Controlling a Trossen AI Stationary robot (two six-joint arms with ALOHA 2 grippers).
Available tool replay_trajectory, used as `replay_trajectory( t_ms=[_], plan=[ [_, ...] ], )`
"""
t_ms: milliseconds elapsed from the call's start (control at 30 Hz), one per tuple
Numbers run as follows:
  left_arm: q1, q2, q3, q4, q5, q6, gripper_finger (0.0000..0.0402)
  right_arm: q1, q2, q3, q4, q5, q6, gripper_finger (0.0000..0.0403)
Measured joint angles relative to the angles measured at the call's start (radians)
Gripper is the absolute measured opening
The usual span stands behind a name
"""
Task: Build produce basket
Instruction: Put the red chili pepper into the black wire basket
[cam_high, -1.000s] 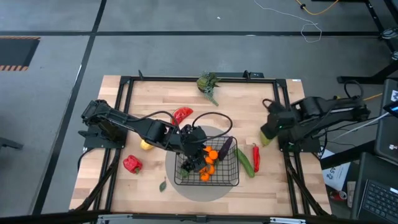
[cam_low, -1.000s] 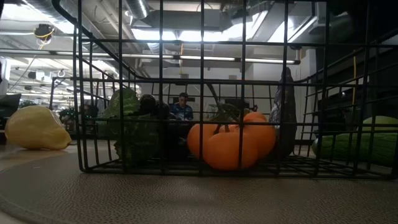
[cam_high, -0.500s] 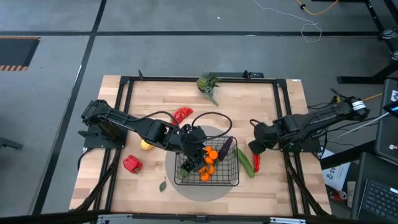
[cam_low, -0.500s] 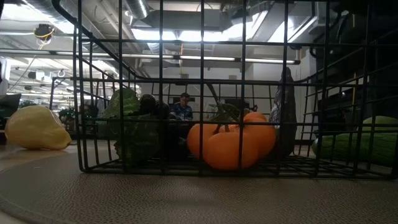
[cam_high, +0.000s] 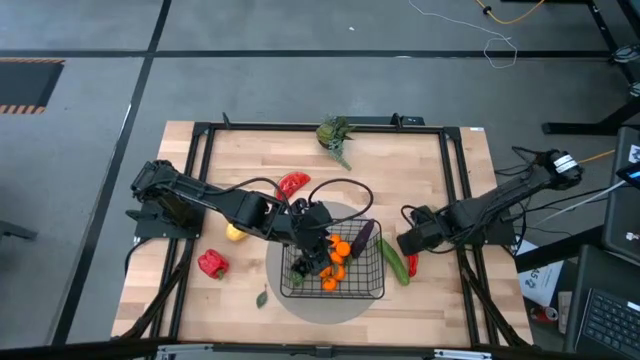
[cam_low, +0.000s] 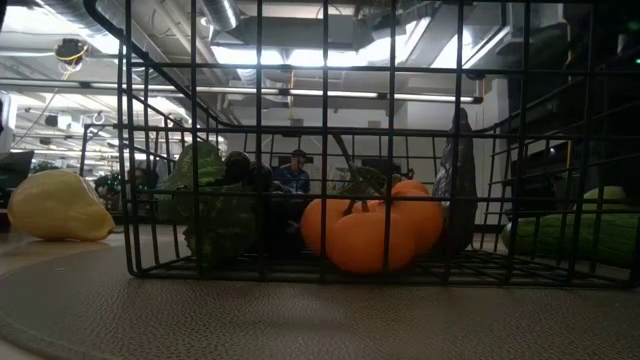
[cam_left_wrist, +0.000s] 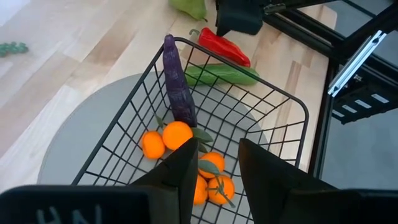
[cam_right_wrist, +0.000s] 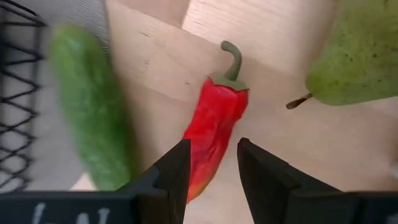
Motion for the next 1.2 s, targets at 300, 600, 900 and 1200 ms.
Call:
replay_trajectory(
  t_ms=[300, 600, 900, 1200],
  plan=[
    [0.001, 0.000, 0.000, 0.000, 0.000, 0.000, 0.0110, 0.019, 0.156, 0.005, 0.101, 0.062, 0.005, 0.0134],
    [0.001, 0.000, 0.000, -0.001, 0.000, 0.000, 0.0110, 0.019, 0.221, 0.010, 0.113, 0.068, 0.005, 0.0134],
    [0.000, 0.000, 0.000, -0.001, -0.007, 0.000, 0.0110, 0.019, 0.222, 0.010, 0.113, 0.065, 0.001, 0.0085],
    [0.000, 0.000, 0.000, -0.001, -0.024, 0.000, 0.0110, 0.019, 0.215, 0.048, 0.057, 0.055, -0.087, 0.0007]
  ],
)
